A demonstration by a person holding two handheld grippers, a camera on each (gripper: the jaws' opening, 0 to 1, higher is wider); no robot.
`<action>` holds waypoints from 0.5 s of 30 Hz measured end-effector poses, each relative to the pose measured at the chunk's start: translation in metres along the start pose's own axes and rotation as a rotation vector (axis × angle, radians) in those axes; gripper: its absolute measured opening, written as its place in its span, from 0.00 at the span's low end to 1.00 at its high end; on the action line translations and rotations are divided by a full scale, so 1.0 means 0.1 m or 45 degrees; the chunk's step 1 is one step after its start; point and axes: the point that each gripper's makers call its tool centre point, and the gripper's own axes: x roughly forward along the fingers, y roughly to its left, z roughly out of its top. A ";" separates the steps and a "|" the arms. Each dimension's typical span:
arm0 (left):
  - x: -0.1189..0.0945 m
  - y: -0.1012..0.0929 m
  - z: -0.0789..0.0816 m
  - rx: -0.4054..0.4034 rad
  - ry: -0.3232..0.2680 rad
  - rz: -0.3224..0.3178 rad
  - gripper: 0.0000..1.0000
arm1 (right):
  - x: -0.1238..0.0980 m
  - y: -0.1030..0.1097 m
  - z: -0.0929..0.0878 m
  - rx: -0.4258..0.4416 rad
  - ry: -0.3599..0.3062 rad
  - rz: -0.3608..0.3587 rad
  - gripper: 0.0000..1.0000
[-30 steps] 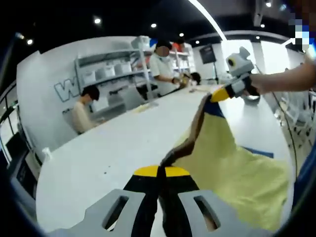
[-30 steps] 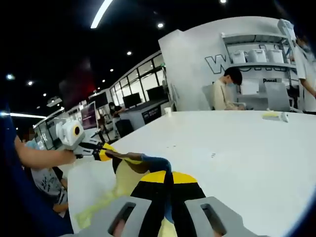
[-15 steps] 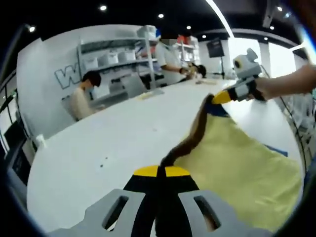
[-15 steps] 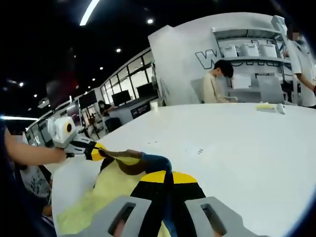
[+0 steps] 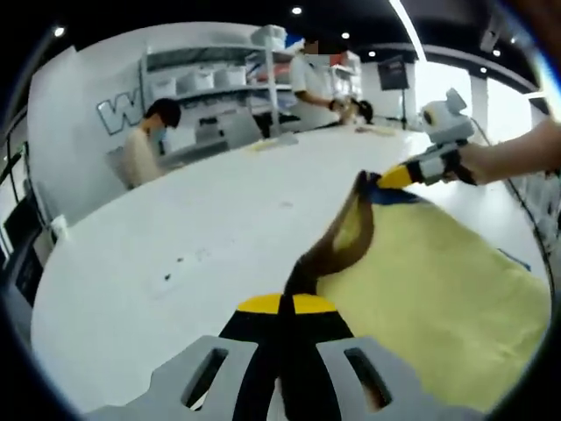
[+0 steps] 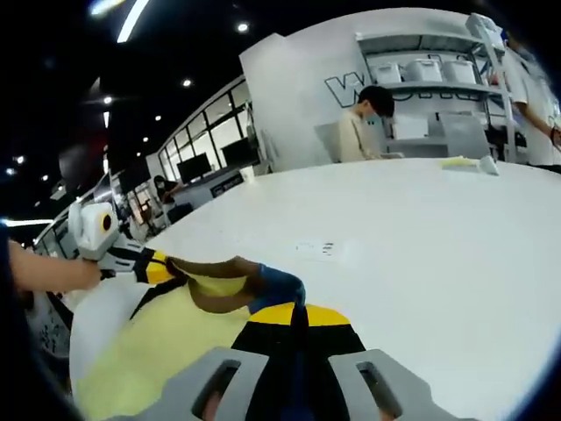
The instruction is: Fold the garment on the visible template until the final outline fits inside the template.
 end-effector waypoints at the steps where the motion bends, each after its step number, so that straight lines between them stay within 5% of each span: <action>1: 0.04 0.01 0.00 -0.001 0.003 0.006 0.00 | 0.00 -0.02 -0.01 0.001 0.000 -0.016 0.00; 10: 0.35 0.15 -0.02 -0.019 0.024 -0.008 0.00 | 0.18 -0.18 0.02 0.003 -0.003 -0.059 0.00; 15: 0.35 0.15 0.00 -0.021 0.017 -0.006 0.00 | 0.18 -0.28 0.09 -0.015 -0.059 -0.113 0.03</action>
